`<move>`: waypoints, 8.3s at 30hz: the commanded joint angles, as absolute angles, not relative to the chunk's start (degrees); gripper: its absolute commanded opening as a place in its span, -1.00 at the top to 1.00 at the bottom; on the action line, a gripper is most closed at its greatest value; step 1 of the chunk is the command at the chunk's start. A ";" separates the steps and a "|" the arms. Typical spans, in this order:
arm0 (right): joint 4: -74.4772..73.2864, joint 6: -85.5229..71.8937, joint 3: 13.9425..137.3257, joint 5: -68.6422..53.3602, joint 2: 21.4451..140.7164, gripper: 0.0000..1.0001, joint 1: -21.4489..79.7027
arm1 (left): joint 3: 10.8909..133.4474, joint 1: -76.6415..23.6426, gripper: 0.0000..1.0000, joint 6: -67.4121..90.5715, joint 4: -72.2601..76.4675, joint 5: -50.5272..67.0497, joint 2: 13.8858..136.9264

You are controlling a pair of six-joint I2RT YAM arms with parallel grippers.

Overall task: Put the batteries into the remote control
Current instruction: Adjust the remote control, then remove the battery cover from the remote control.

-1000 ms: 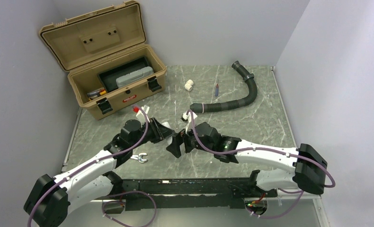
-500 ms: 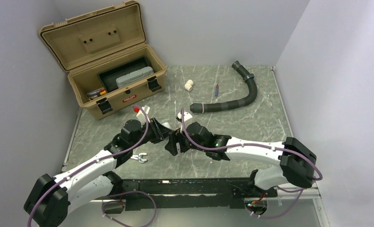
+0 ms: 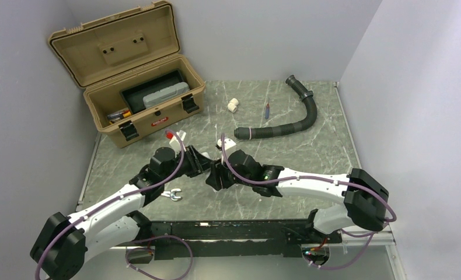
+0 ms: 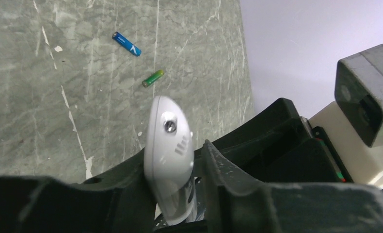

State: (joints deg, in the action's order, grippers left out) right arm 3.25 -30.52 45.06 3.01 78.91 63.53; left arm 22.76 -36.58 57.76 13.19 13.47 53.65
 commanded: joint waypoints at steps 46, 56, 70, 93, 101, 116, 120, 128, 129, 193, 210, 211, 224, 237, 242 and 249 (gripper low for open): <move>1.37 -27.12 47.37 2.81 76.06 0.96 63.94 | 25.18 -36.76 0.71 56.63 13.24 14.40 53.53; 1.30 -25.15 47.21 2.18 74.03 0.31 63.86 | 24.34 -36.64 1.00 56.95 15.62 16.91 54.93; -5.84 -8.47 43.69 1.33 53.58 -0.15 63.90 | 19.21 -36.03 1.00 57.56 18.68 19.32 49.63; -5.84 7.20 38.70 -11.11 47.57 0.40 64.01 | 12.55 -35.68 1.00 58.10 29.49 23.08 43.19; -1.52 20.92 36.02 -19.12 46.36 0.38 67.08 | 13.22 -35.66 1.00 61.20 25.58 23.87 41.53; -6.72 30.36 39.83 -21.21 50.15 0.43 69.58 | 12.39 -36.31 1.00 69.21 40.94 34.25 49.91; -6.80 30.67 40.33 -21.66 51.27 0.44 70.55 | 13.25 -36.55 1.00 68.55 39.56 34.42 50.09; -7.60 31.68 40.96 -21.16 53.42 0.44 72.36 | 13.66 -36.61 1.00 68.21 38.99 34.57 50.44; -7.64 31.74 41.04 -21.26 53.51 0.42 72.46 | 13.62 -36.63 1.00 68.31 39.16 34.62 50.45; -6.24 36.54 40.53 -14.77 56.54 0.27 74.62 | 13.54 -36.62 1.00 69.73 40.98 36.65 51.38; -5.42 37.36 40.17 -11.52 54.83 0.28 74.69 | 13.01 -36.61 1.00 70.03 41.50 36.56 51.51; -5.43 37.32 40.24 -11.51 54.64 0.28 74.67 | 12.96 -36.59 1.00 69.99 41.53 36.52 51.50; -7.09 35.40 41.62 -15.31 52.69 0.26 74.71 | 12.74 -36.57 1.00 69.81 41.71 36.39 52.21; -9.30 35.08 41.41 -16.66 54.87 0.18 74.79 | 12.57 -36.61 1.00 70.19 42.43 36.64 52.67; -8.35 35.40 41.23 -15.88 55.41 0.17 74.85 | 12.53 -36.59 1.00 70.24 42.45 36.63 52.58; -8.22 36.29 41.60 -14.63 56.42 0.17 74.98 | 12.53 -36.61 1.00 70.32 42.63 36.80 52.58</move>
